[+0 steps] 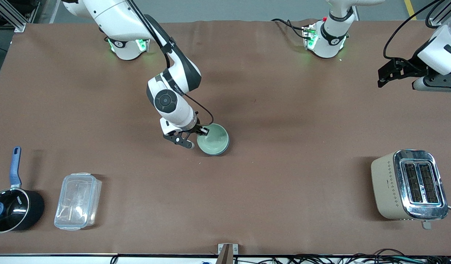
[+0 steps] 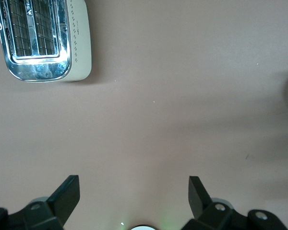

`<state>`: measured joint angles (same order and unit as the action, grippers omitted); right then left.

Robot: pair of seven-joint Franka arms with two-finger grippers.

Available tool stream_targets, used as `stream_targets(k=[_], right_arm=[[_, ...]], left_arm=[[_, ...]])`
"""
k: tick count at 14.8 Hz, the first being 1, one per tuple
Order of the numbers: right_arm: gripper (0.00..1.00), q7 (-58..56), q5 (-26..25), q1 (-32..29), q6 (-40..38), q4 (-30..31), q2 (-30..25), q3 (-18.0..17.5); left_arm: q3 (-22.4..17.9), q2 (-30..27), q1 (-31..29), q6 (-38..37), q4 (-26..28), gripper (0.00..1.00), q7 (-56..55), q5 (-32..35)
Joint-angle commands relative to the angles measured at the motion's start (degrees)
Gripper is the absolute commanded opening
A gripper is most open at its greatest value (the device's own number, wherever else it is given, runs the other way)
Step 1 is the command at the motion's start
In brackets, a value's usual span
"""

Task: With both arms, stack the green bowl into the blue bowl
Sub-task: 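Open the right gripper and withdraw it from the stacked bowls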

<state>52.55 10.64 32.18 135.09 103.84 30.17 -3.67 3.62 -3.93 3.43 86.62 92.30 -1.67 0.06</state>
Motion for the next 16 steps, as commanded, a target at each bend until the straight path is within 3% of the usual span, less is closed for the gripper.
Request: stream_targets(k=[1,2,5,7,9,16], right_arm=[[0.76,0.4,1.0,0.4,-0.2,-0.9,0.4,0.4],[1.0,0.2,0.9,0.3,-0.2,-0.9,0.4,0.5],[1.0,-0.4,-0.8,-1.5,-4.7,-0.9,-4.2,1.3],[1.0,-0.4,-9.5,-2.1,-9.8,-1.0,-8.0,3.0],[1.0,-2.5,-13.7,-5.4,-14.2,-0.7,-12.1,3.6],[1.0,-28.7,-12.1,-23.8,-33.3,-0.5,-27.0,3.4]], left_arm=[[-0.2,-0.7,0.0,0.1,0.6,1.0,0.9,-0.4],[-0.2,-0.7,0.1,0.1,0.6,1.0,0.9,-0.3],[-0.2,-0.6,0.3,0.1,0.5,1.0,0.9,-0.2],[-0.2,-0.6,0.4,0.1,0.5,1.0,0.9,-0.2],[-0.1,-0.6,0.4,0.2,0.4,1.0,0.8,-0.2],[-0.1,-0.1,0.4,0.2,-0.3,1.0,0.8,-0.2]])
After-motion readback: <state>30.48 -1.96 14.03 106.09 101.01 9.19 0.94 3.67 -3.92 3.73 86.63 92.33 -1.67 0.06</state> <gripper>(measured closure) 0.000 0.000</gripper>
